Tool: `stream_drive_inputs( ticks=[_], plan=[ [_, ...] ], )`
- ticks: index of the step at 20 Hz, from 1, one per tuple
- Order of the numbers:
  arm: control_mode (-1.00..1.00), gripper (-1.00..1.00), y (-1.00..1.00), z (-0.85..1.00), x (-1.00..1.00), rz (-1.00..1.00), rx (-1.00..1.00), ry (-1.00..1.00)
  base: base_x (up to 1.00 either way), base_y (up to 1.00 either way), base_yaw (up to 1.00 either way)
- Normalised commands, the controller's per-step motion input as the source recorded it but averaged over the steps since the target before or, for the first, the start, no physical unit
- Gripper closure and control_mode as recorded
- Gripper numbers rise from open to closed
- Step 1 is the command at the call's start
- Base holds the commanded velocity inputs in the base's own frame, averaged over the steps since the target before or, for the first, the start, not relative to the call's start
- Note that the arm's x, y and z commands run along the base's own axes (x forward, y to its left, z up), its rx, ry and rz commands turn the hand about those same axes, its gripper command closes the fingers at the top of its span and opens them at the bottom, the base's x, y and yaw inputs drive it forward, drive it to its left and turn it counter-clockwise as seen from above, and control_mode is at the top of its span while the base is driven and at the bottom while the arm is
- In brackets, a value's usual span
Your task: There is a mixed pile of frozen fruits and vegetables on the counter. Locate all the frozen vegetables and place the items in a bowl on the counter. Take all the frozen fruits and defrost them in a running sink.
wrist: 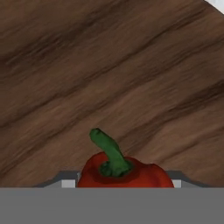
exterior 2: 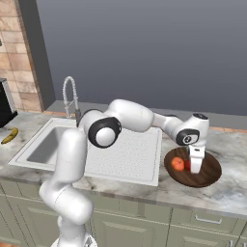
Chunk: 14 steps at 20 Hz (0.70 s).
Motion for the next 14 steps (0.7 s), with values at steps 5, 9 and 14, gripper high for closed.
stream_drive_inputs(
  ticks=[5, 9, 14],
  plan=[
    [-1.00, 1.00, -0.10, -0.11, 0.00, -0.05, 0.00, 0.00, 0.00, 0.00, 0.00],
    [-1.00, 1.00, -0.10, -0.11, 0.00, -0.05, 0.00, 0.00, 0.00, 0.00, 0.00],
    [-1.00, 1.00, -0.06, -0.10, 0.00, -0.05, 0.00, 0.00, 0.00, 0.00, 0.00]
  ],
)
